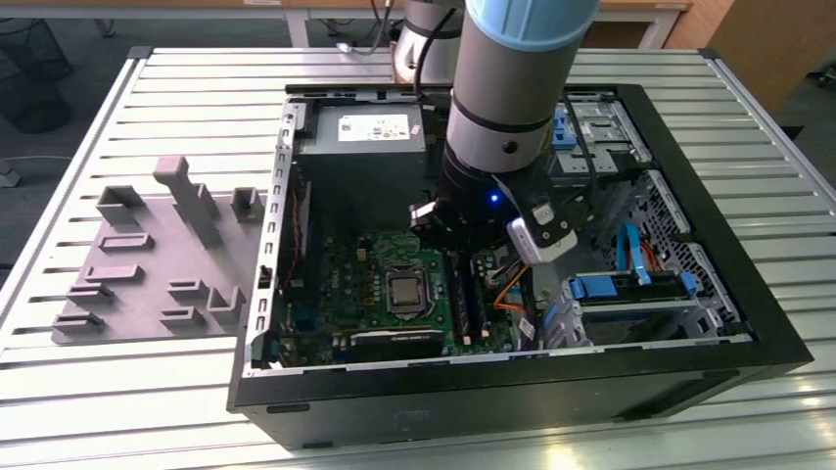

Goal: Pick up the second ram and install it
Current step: 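Press down the second ram until it locks into place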

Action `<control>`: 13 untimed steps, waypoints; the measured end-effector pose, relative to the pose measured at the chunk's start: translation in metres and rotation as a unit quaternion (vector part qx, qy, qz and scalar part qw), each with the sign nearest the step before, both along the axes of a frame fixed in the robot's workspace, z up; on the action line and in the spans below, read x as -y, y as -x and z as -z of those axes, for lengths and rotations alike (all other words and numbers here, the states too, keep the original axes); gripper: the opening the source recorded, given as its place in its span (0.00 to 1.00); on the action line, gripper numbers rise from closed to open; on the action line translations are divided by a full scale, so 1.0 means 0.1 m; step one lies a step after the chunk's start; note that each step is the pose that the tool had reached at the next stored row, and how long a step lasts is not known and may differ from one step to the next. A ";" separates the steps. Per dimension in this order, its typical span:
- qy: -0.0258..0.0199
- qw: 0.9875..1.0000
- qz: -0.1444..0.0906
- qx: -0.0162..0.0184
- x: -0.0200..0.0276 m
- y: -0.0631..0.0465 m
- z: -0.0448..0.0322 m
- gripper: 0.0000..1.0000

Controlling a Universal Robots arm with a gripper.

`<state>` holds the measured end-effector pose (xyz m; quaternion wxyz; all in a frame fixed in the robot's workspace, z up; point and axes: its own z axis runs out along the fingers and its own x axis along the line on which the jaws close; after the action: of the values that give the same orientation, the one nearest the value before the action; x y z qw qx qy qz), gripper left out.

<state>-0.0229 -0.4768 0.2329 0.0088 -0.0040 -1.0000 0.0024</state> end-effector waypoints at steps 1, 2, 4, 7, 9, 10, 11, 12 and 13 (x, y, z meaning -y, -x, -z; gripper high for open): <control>0.000 1.000 0.000 0.000 0.000 0.00 0.005 0.11; 0.000 1.000 0.000 0.000 0.000 0.00 0.014 0.11; 0.001 1.000 0.000 0.000 0.000 0.00 0.043 0.11; 0.002 1.000 0.000 0.000 0.000 0.00 0.075 0.11; 0.002 1.000 0.000 0.000 0.000 0.00 0.091 0.11; 0.002 1.000 0.000 0.000 0.000 0.00 0.101 0.11; 0.002 1.000 0.000 0.000 0.000 0.00 0.112 0.11; 0.003 1.000 0.000 0.000 0.001 0.00 0.122 0.11; 0.003 1.000 0.000 0.000 0.001 0.00 0.133 0.11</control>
<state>-0.0229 -0.4770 0.2197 0.0091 -0.0040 -0.9999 0.0055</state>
